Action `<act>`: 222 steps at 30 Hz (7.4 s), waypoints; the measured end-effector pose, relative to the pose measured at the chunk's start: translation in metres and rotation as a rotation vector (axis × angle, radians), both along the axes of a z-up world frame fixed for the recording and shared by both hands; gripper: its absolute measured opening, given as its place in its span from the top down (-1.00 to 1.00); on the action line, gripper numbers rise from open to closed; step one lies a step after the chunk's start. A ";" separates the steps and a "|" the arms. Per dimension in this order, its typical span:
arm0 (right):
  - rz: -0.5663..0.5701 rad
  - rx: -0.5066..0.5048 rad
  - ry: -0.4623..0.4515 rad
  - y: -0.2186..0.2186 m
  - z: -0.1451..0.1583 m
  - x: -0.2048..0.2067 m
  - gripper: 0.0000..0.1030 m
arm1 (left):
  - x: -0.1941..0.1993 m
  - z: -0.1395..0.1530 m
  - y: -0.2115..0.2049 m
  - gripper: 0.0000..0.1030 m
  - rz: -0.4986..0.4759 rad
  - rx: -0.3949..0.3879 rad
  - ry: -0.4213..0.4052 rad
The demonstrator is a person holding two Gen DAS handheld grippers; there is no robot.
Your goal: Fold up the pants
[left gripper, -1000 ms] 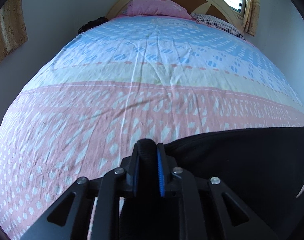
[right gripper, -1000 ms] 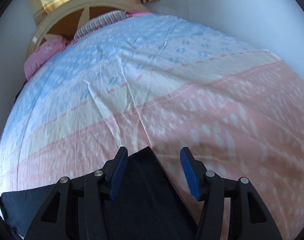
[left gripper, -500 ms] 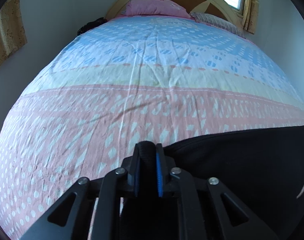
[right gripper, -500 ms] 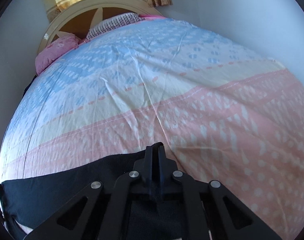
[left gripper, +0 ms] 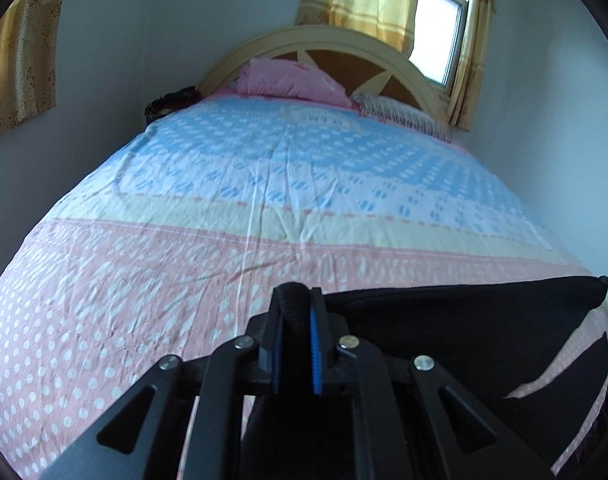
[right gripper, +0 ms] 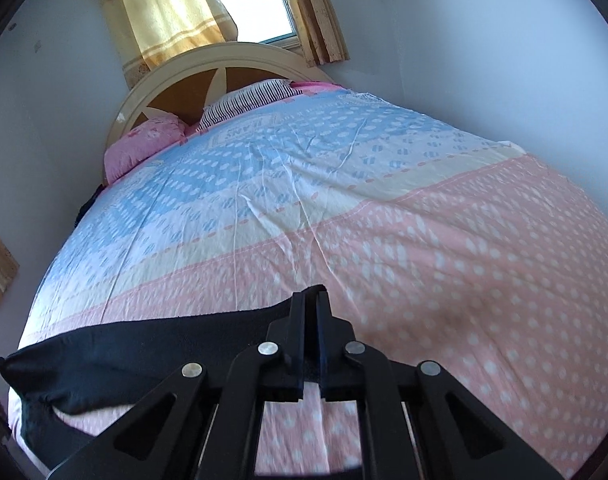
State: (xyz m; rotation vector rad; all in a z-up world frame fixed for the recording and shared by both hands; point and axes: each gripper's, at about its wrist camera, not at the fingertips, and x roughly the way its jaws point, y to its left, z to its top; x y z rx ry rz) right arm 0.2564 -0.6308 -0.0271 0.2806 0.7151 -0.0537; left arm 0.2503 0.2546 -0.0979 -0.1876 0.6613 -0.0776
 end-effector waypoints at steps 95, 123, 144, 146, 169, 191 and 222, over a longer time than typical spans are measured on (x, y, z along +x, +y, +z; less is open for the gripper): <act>0.913 -0.464 0.088 0.349 -0.100 -0.189 0.73 | -0.192 -0.071 0.021 0.53 -0.211 0.019 -0.102; 0.955 -0.344 0.009 0.416 -0.080 -0.169 0.11 | -0.138 -0.054 0.026 -0.14 -0.024 0.036 0.021; 1.039 -0.381 0.011 0.444 -0.096 -0.182 0.10 | -0.109 -0.042 0.023 0.83 -0.072 -0.093 0.040; 1.049 -0.378 0.026 0.448 -0.102 -0.182 0.10 | -0.101 -0.046 0.025 0.83 -0.058 -0.082 0.048; 0.885 0.061 0.130 0.439 -0.042 -0.060 0.10 | -0.142 -0.018 -0.053 -0.13 -0.137 0.030 -0.127; 0.800 0.294 0.405 0.514 -0.109 0.022 0.78 | -0.144 -0.082 -0.156 -0.25 -0.495 0.077 0.019; 0.004 0.487 0.213 0.079 -0.102 -0.150 0.18 | -0.161 -0.058 -0.314 -0.06 -0.856 0.186 -0.037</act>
